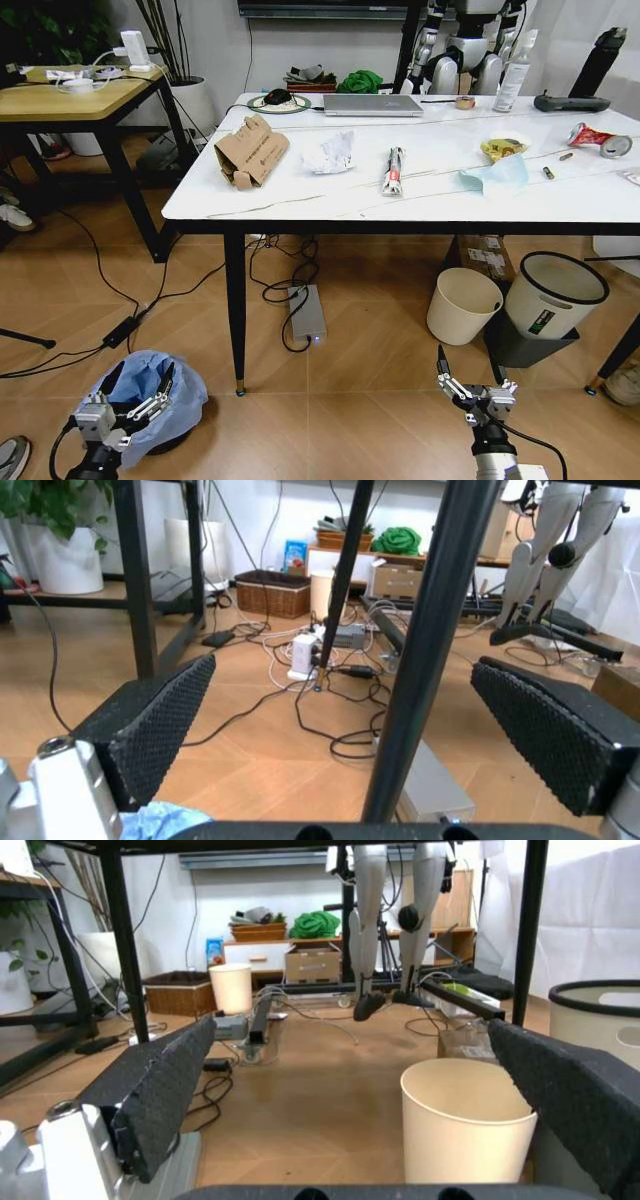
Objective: Pick up the trash bin and place the trash from the table into it.
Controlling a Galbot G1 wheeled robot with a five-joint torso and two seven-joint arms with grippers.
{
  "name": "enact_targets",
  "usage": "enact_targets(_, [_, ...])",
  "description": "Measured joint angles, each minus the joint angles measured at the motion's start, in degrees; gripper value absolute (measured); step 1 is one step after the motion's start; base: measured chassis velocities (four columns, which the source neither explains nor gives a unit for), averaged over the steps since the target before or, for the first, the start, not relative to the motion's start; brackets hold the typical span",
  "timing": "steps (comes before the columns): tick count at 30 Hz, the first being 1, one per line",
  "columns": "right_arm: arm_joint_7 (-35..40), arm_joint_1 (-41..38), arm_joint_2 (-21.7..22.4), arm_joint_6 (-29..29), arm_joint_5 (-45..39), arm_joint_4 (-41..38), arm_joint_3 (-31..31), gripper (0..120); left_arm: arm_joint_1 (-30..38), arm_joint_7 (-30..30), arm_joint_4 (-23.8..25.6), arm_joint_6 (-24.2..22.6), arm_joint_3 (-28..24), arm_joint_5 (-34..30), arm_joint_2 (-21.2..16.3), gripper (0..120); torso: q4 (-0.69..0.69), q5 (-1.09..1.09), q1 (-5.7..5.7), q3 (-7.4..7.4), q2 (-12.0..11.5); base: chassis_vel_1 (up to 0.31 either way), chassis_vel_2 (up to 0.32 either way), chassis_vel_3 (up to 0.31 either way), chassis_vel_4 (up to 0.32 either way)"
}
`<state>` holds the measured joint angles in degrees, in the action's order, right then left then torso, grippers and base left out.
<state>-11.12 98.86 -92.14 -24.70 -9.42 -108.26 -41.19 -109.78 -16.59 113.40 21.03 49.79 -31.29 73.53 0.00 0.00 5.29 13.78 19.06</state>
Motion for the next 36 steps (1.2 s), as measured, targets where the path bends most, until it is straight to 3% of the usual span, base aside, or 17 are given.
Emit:
enact_targets(11, [0.0, -0.4, 0.0, -0.1, -0.5, 0.4, 0.1, 100, 0.5, 0.8, -3.7, 0.3, 1.7, -0.7, -0.9, 100, -0.01, -0.01, -0.68, -1.67, -2.3, 0.000, 0.000, 0.000, 0.000])
enact_targets(16, [0.0, -1.4, 0.0, -0.6, -0.9, 1.5, 0.8, 100, 2.8, 3.3, -13.7, 1.2, 6.4, 0.2, -3.1, 100, 0.00, -0.03, -0.82, -2.43, -3.3, 0.000, 0.000, 0.000, 0.000])
enact_targets(19, [0.0, -1.7, 0.0, -1.0, -1.0, 1.9, 1.0, 100, 3.4, 3.7, -16.2, 1.0, 8.4, -0.1, -4.0, 100, 0.01, -0.02, -0.83, -2.48, -3.3, 0.000, 0.000, 0.000, 0.000])
enact_targets(25, [0.0, -2.2, 0.0, -1.8, -1.5, 3.1, 1.4, 100, 5.4, 5.1, -19.2, -5.9, 13.4, -3.8, -6.4, 100, 0.02, 0.00, -0.83, -2.49, -3.3, 0.000, 0.000, 0.000, 0.000])
enact_targets(27, [-0.1, -2.3, 0.0, -2.5, -1.6, 4.0, 1.6, 100, 9.0, 8.0, -22.4, -9.6, 15.0, -3.8, -8.6, 100, 0.01, 0.00, -0.80, -2.43, -3.2, 0.000, 0.000, 0.000, 0.000])
enact_targets(30, [-0.1, -2.4, 0.0, -3.2, -1.8, 4.8, 1.8, 100, 13.1, 13.2, -26.3, -12.8, 14.5, -1.1, -11.2, 100, -0.02, -0.03, -0.76, -2.37, -3.1, 0.000, 0.000, 0.000, 0.000])
enact_targets(36, [-0.2, -2.6, 0.0, -3.5, -2.0, 5.5, 2.2, 100, 15.5, 13.8, -28.5, -18.2, 11.8, -1.3, -12.3, 100, -0.02, -0.02, -0.73, -2.28, -3.0, 0.000, 0.000, 0.000, 0.000])
